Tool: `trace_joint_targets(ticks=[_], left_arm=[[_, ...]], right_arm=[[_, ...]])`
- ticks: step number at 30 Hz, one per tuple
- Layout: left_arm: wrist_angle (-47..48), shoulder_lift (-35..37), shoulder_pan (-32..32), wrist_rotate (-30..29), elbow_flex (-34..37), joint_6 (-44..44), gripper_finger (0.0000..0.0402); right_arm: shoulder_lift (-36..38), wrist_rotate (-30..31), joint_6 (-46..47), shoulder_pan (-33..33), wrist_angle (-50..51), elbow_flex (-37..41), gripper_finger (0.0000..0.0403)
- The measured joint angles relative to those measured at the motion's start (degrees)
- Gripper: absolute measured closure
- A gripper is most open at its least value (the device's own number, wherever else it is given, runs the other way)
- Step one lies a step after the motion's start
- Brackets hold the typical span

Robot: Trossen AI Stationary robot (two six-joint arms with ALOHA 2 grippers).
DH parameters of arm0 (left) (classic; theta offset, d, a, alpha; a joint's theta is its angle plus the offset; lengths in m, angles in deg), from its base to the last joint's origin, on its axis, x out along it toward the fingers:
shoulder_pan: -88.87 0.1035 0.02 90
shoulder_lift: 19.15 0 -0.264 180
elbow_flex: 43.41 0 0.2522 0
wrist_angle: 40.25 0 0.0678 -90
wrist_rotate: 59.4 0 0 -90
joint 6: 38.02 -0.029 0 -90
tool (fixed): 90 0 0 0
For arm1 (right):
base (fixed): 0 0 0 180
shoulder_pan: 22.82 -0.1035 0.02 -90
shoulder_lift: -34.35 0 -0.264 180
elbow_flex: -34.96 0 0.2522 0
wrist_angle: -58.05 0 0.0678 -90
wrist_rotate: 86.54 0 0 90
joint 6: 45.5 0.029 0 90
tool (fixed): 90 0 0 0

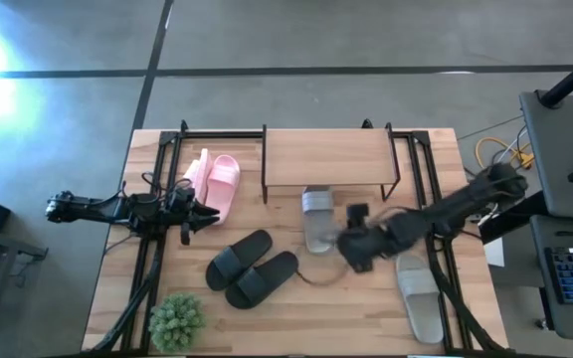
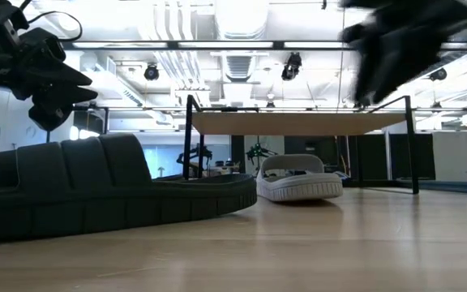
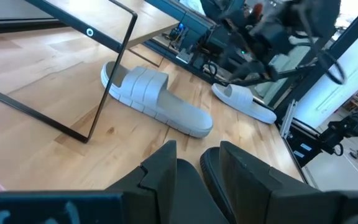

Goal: Pick and place slides into the shelf
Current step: Put the gray slide under the shelf

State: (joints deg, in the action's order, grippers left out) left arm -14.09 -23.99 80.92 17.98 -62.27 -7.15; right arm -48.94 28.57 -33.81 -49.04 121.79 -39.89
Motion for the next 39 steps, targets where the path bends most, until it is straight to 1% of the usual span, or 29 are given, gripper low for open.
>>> trace_joint_targets(ticks=[3,7,10,14,17,21,26,33,39], left_arm=[[0.0,0.0,0.0,0.0,0.0,0.0,0.0293],[0.0,0.0,0.0,0.0,0.0,0.0,0.0293],[0.0,0.0,0.0,0.0,0.0,0.0,0.0293],[0.0,0.0,0.0,0.0,0.0,0.0,0.0293],[0.0,0.0,0.0,0.0,0.0,0.0,0.0293],[0.0,0.0,0.0,0.0,0.0,0.0,0.0293],[0.0,0.0,0.0,0.0,0.0,0.0,0.0293],[0.0,0.0,0.0,0.0,0.0,0.0,0.0293],[0.0,0.0,0.0,0.0,0.0,0.0,0.0293]], right_arm=[[1.6,0.4,8.3,-7.8,2.9,1.1,0.0229],[0.9,0.4,17.7,-17.0,7.2,1.0,0.0229],[-1.1,-0.1,25.5,-22.3,13.4,-0.1,0.0229],[-2.7,-0.1,36.2,-27.8,22.0,-2.2,0.0229],[-3.0,-1.5,41.9,-30.7,24.4,-3.4,0.0229],[-3.1,-7.8,46.6,-34.1,24.5,-3.7,0.0229],[-3.2,-12.2,51.8,-38.3,24.5,-3.4,0.0229],[-3.2,-15.1,55.9,-41.4,24.0,-1.0,0.0229],[-3.2,-16.2,55.8,-41.5,19.1,2.8,0.0229]])
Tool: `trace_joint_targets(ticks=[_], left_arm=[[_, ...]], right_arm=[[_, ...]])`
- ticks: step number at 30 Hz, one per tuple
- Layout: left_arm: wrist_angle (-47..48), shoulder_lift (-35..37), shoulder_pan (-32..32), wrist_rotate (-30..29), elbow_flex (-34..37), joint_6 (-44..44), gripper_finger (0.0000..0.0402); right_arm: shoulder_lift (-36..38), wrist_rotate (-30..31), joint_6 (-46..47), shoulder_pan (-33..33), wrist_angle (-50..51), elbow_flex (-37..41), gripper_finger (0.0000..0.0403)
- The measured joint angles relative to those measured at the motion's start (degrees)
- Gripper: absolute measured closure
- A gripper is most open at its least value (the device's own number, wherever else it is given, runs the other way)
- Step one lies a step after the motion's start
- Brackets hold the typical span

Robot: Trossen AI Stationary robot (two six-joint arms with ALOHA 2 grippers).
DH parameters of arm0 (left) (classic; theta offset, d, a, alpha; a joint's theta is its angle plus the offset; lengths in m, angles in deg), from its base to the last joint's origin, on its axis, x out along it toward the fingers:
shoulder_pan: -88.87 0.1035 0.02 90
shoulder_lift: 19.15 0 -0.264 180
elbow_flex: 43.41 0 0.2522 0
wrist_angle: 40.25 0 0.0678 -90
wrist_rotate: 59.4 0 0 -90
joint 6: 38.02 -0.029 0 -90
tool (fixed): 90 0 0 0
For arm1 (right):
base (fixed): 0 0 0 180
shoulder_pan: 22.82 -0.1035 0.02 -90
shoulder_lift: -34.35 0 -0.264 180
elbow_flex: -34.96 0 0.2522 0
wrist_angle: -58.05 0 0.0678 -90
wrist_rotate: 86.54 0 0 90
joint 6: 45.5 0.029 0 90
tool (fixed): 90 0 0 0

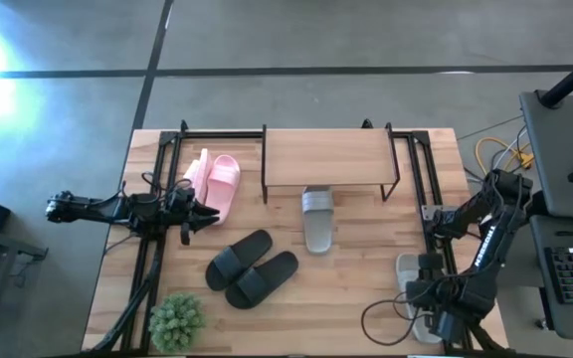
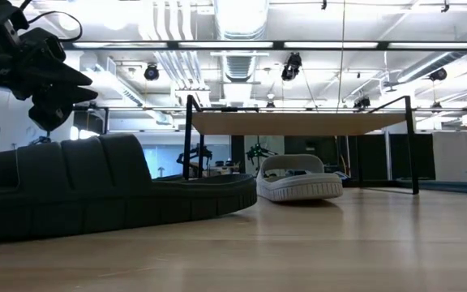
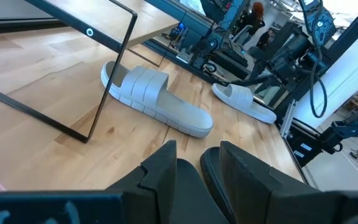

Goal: Pick and place slides into the shelf
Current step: Put the gray slide under the shelf

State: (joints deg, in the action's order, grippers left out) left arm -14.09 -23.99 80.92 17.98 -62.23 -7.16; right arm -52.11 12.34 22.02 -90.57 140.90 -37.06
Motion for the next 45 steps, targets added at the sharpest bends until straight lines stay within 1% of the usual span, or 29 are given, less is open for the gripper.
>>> trace_joint_targets(ticks=[12,15,21,26,29,34,38,42,45], left_arm=[[0.0,0.0,0.0,0.0,0.0,0.0,0.0293],[0.0,0.0,0.0,0.0,0.0,0.0,0.0293],[0.0,0.0,0.0,0.0,0.0,0.0,0.0293],[0.0,0.0,0.0,0.0,0.0,0.0,0.0293],[0.0,0.0,0.0,0.0,0.0,0.0,0.0293],[0.0,0.0,0.0,0.0,0.0,0.0,0.0293],[0.0,0.0,0.0,0.0,0.0,0.0,0.0293],[0.0,0.0,0.0,0.0,0.0,0.0,0.0293],[0.0,0.0,0.0,0.0,0.0,0.0,0.0293]], right_arm=[[0.0,-0.2,0.0,0.0,-3.3,6.3,0.0229],[0.0,-0.3,0.0,0.0,-3.2,6.0,0.0229],[0.0,-0.2,0.0,0.0,-3.0,2.9,0.0229],[-0.1,0.1,3.2,-0.2,-3.1,2.6,0.0229],[-1.5,0.3,5.1,-0.3,-3.0,3.5,0.0229],[-6.6,0.4,5.5,-0.3,-2.9,3.8,0.0229],[-11.3,0.8,7.9,-0.2,4.0,2.4,0.023],[-14.6,-0.1,15.9,-0.2,16.8,-0.1,0.023],[-15.8,-0.1,21.0,-0.3,21.5,-1.1,0.0231]])
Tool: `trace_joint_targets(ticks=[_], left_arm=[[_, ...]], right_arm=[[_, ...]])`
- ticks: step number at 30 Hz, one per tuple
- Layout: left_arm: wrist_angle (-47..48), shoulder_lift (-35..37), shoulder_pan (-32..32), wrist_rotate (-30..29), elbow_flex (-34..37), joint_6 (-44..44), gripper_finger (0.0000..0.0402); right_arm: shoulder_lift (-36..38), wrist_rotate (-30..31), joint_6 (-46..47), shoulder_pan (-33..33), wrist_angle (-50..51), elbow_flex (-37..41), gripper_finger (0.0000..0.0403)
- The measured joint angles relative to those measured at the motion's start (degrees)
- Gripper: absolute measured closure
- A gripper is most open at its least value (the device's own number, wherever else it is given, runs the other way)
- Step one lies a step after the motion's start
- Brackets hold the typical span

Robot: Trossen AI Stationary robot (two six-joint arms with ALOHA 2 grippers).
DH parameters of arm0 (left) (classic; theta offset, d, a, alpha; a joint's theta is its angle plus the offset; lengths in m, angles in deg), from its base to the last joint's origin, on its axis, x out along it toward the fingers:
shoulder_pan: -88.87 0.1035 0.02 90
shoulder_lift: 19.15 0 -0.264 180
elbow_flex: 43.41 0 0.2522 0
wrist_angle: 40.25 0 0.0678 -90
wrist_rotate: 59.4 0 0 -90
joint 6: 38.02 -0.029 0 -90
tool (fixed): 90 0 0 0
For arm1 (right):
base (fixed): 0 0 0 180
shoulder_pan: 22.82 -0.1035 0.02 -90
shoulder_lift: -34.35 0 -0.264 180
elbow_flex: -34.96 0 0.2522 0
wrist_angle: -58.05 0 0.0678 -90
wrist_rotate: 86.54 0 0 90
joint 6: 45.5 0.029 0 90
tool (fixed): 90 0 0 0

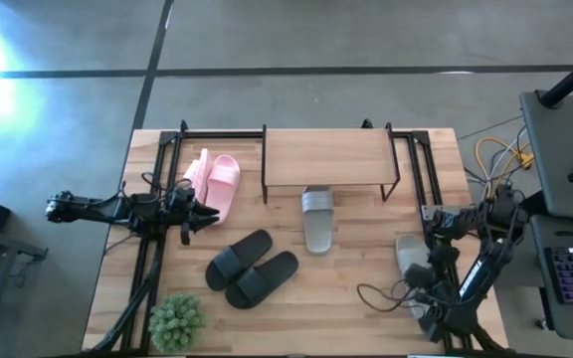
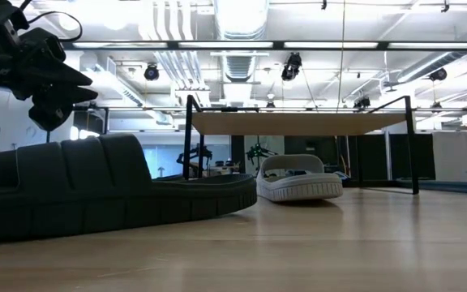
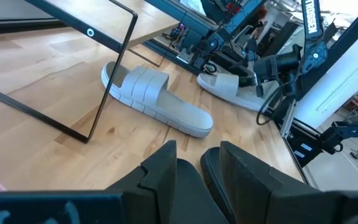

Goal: Pick and place slides into the shelf
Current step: Put the gray slide under the shelf

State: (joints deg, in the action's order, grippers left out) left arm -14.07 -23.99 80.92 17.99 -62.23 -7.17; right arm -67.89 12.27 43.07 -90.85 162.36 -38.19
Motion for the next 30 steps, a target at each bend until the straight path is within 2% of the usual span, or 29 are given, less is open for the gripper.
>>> trace_joint_targets(ticks=[8,15,19,21,24,28,30], left_arm=[[0.0,0.0,0.0,0.0,0.0,0.0,0.0293],[0.0,0.0,0.0,0.0,0.0,0.0,0.0293],[0.0,0.0,0.0,0.0,0.0,0.0,0.0293],[0.0,0.0,0.0,0.0,0.0,0.0,0.0293],[0.0,0.0,0.0,0.0,0.0,0.0,0.0293],[0.0,0.0,0.0,0.0,0.0,0.0,0.0293],[0.0,0.0,0.0,0.0,0.0,0.0,0.0293]], right_arm=[[-0.3,0.7,-0.1,0.0,-4.8,0.9,0.0231],[-0.3,10.2,-6.2,0.4,-4.9,2.8,0.0232],[-0.3,10.3,-6.5,1.8,-5.1,5.9,0.0237],[-0.2,10.6,-7.1,2.7,-5.5,7.1,0.0253],[-0.2,12.1,-9.0,4.4,-6.5,8.5,0.0297],[0.3,15.0,-14.0,7.3,-12.7,10.7,0.0371],[0.7,15.8,-16.8,9.2,-16.7,11.4,0.0386]])
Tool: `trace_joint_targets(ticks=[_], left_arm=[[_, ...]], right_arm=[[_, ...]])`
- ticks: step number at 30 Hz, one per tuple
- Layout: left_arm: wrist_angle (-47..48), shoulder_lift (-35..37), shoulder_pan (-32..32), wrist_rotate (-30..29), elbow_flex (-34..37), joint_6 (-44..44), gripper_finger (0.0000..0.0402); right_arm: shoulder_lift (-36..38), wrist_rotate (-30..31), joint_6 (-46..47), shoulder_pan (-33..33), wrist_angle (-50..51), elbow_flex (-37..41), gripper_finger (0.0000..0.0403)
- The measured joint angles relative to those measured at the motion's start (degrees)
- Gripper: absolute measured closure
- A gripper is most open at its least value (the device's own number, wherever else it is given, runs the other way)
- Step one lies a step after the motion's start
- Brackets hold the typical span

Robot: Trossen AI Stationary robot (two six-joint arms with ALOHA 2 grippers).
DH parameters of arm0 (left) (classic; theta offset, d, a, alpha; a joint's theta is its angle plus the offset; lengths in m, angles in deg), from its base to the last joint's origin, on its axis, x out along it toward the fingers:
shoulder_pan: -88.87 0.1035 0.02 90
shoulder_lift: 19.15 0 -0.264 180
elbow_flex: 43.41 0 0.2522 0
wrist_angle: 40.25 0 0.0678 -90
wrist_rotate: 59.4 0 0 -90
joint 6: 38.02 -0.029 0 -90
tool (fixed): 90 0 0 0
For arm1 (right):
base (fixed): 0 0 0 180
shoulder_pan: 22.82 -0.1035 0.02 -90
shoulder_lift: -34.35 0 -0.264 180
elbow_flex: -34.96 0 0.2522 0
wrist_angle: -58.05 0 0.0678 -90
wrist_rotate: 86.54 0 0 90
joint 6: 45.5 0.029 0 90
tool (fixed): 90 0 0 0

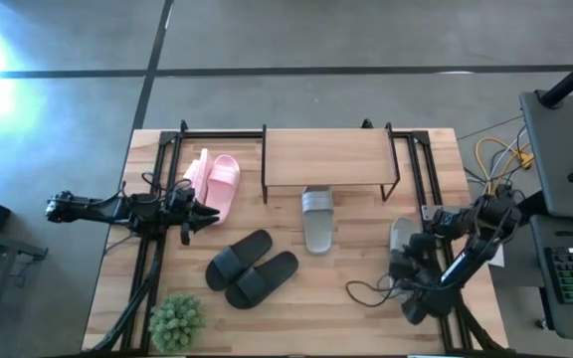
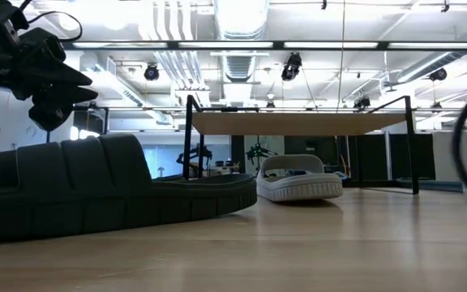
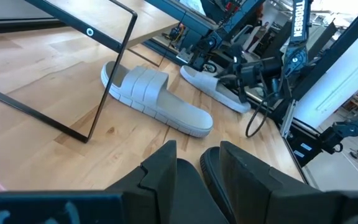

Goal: Pick and place slides into the shelf
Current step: Put the gray slide under the shelf

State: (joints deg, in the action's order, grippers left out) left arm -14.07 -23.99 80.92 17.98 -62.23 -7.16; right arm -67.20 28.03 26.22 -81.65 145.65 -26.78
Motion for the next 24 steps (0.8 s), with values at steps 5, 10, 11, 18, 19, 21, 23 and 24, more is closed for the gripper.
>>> trace_joint_targets(ticks=[5,10,11,18,19,21,23,24], left_arm=[[0.0,0.0,0.0,0.0,0.0,0.0,0.0293],[0.0,0.0,0.0,0.0,0.0,0.0,0.0293],[0.0,0.0,0.0,0.0,0.0,0.0,0.0293],[0.0,0.0,0.0,0.0,0.0,0.0,0.0293],[0.0,0.0,0.0,0.0,0.0,0.0,0.0293],[0.0,0.0,0.0,0.0,0.0,0.0,0.0293],[0.0,0.0,0.0,0.0,0.0,0.0,0.0293],[0.0,0.0,0.0,0.0,0.0,0.0,0.0293]], right_arm=[[0.7,10.0,-5.4,4.9,-4.5,-0.4,0.039],[2.8,20.3,-16.9,11.8,-10.3,-1.4,0.039],[3.2,21.4,-19.7,13.5,-12.3,-1.3,0.039],[4.4,25.9,-37.6,25.2,-26.0,0.5,0.0391],[4.4,26.5,-40.1,26.9,-27.6,0.8,0.0391],[4.5,27.1,-45.3,30.1,-30.8,1.4,0.0391],[4.8,27.4,-50.1,33.1,-34.0,2.2,0.0391],[4.9,27.6,-51.9,34.6,-35.4,2.7,0.0391]])
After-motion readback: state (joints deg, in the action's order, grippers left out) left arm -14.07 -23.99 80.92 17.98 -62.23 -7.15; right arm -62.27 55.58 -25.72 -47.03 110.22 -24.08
